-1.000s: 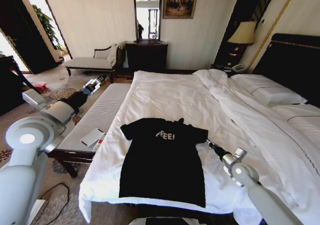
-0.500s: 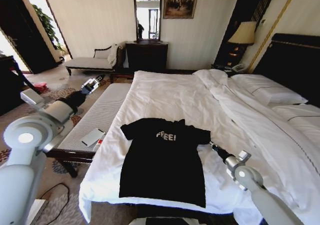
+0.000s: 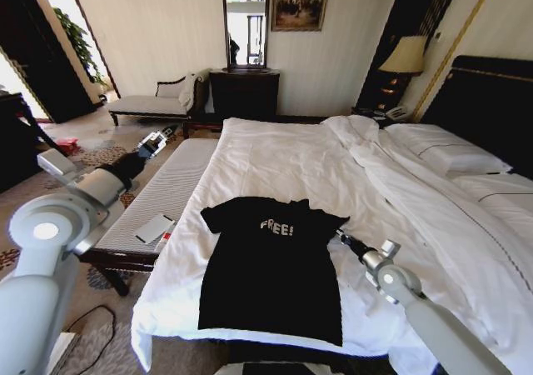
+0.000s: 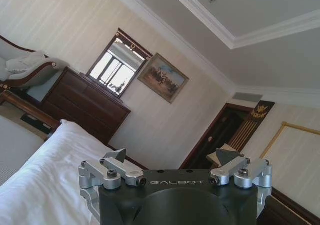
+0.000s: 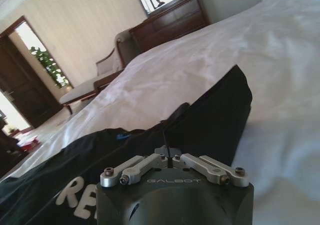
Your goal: Fold the clothes on the bed.
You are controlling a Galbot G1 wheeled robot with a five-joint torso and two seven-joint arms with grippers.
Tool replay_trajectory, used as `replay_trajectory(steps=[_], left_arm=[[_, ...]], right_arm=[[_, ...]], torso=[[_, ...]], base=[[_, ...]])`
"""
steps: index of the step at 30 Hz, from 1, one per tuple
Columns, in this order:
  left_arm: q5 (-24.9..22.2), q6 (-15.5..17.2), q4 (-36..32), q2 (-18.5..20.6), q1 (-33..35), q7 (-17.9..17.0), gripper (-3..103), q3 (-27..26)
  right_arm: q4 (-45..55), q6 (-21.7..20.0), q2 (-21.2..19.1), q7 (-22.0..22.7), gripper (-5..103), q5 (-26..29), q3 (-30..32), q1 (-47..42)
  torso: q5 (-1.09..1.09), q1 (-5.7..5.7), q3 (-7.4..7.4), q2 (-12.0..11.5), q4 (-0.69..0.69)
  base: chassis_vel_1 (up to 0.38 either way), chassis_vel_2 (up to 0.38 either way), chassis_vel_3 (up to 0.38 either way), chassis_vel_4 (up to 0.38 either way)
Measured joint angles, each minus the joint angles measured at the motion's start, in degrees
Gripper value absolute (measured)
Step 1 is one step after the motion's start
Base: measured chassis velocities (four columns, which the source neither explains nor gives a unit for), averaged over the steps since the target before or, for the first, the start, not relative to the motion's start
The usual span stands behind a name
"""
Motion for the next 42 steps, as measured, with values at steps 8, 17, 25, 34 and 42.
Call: replay_trajectory(steps=[8,17,25,34,42], left_arm=[[0.58,0.05,0.09,0.17,0.34,-0.08,100,0.12],[1.57,0.28,1.61,0.06,0.70,-0.11,100,0.48],[5.53,1.59,6.61,-1.66,0.63,-0.69,100,5.54],[6.69,5.23,19.36,-6.98,-2.25,-2.00,100,15.28],[15.33,6.05,35.81,-11.10,-4.59,2.32,100,22.08]], right_arm=[[-3.26,2.03,0.86,-2.56,0,-4.34,-13.53,8.13],[-8.76,3.64,3.54,-3.08,5,-7.14,-19.35,12.33],[-5.36,7.28,1.97,-9.08,32,-8.77,-14.89,7.92],[0.93,9.73,0.19,-9.33,70,-6.19,-3.99,3.26],[-0.55,8.09,1.46,-6.13,96,-6.45,1.43,3.15]], torso=[[0.00,0.00,0.00,0.00,-0.01],[0.00,0.00,0.00,0.00,-0.01],[0.01,0.00,0.00,0.00,-0.02],[0.02,-0.01,-0.01,0.00,-0.01],[0.00,0.00,0.00,0.00,-0.01]], base=[[0.000,0.000,0.000,0.000],[0.000,0.000,0.000,0.000],[0.000,0.000,0.000,0.000],[0.000,0.000,0.000,0.000],[0.000,0.000,0.000,0.000]])
